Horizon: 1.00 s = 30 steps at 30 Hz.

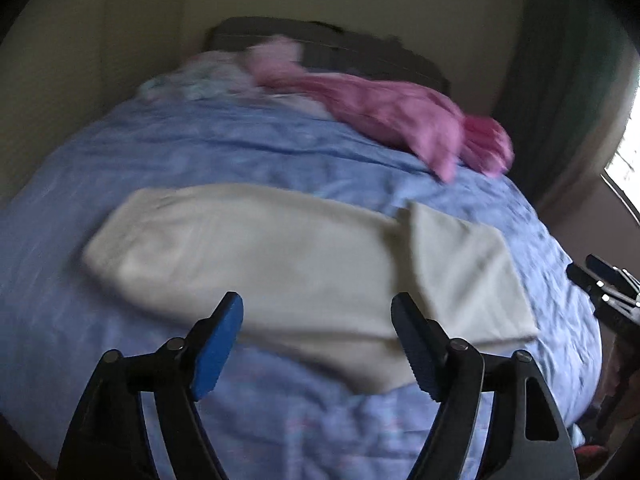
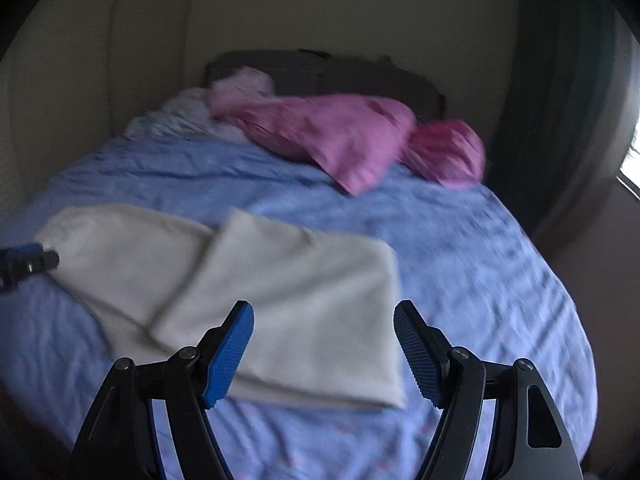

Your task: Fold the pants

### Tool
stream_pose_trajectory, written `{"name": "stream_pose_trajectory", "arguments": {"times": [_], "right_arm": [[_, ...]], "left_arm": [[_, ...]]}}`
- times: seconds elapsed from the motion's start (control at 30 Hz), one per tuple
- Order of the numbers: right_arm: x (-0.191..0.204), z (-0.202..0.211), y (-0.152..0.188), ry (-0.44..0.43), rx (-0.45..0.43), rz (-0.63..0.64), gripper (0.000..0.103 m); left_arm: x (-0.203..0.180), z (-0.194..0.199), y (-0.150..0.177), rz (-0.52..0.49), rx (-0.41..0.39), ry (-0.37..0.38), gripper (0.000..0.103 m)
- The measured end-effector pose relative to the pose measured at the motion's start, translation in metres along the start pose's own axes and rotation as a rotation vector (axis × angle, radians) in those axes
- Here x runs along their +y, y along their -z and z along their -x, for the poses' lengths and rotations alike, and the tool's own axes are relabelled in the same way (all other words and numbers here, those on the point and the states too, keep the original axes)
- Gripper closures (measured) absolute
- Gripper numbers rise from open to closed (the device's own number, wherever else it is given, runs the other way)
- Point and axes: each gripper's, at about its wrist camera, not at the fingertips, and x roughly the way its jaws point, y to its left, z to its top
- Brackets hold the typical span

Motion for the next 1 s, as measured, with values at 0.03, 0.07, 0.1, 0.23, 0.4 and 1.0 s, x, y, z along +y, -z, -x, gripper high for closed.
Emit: {"name": "stream_pose_trajectory", "arguments": {"times": [0.03, 0.07, 0.1, 0.23, 0.4, 1.0], "right_arm": [[0.014, -0.004, -0.010, -0.017, -0.010, 0.012, 0.030], [0.030, -0.010, -0.018, -0.028, -0.022, 0.026, 0.030], [0.039, -0.015, -0.022, -0.034, -0.029, 0.038, 0.030], [0.099, -0.047, -0.029, -0.082, -0.007, 0.108, 0.030], [0.147, -0.075, -0.024, -0.096, 0.009, 0.137, 0.030], [0.213, -0.139, -0.025, -0.144, 0.153, 0.040, 0.030]], "left_arm": [[0.017, 0.001, 0.003, 0.033, 0.000, -0.013, 0.027], [0.036, 0.000, 0.007, 0.066, 0.003, -0.025, 0.027], [0.048, -0.001, 0.010, 0.084, 0.006, -0.031, 0.027], [0.104, -0.010, 0.025, 0.183, 0.001, -0.023, 0.027], [0.145, -0.036, 0.033, 0.316, 0.004, 0.088, 0.022], [0.218, -0.132, 0.010, 0.710, 0.018, 0.214, 0.018]]}}
